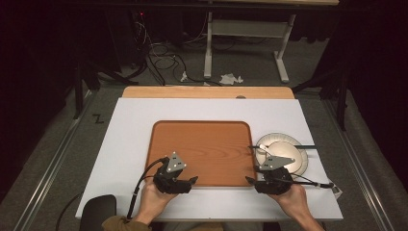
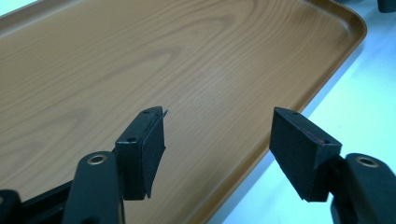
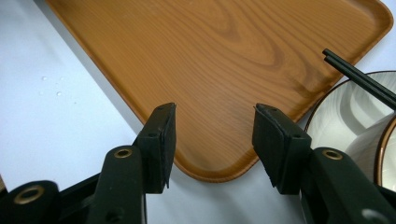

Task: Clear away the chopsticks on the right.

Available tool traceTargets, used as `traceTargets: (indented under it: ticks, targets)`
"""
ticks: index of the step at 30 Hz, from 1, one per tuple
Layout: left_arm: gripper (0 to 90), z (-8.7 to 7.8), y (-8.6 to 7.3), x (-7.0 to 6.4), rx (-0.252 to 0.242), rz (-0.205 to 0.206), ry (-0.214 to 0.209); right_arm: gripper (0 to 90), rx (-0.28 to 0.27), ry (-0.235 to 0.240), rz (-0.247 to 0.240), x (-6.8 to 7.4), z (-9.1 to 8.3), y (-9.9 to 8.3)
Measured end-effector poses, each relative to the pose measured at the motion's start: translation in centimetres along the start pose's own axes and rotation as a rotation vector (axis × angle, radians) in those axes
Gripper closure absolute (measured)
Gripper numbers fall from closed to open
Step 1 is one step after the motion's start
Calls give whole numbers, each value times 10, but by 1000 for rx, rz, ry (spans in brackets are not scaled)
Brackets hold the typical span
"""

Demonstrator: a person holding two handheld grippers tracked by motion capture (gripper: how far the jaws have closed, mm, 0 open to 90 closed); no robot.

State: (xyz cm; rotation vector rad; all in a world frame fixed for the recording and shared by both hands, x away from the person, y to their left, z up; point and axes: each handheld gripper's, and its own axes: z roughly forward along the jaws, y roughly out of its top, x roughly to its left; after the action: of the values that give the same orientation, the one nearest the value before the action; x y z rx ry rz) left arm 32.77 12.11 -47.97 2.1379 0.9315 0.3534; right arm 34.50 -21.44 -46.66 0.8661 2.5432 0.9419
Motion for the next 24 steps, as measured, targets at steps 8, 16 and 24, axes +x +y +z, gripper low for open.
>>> traceTargets:
  ticks: [8,16,24]
  targets:
    - [355,-1,0,0,0,9,-1,506,-12,-5,-21,-1,-3,0]
    - [355,-2,-1,-2,0,17,-1,498,-32,5,-36,-1,-10,-1]
    - [355,-1,0,-2,1,14,-9,510,-30,2,-19,-6,-18,0]
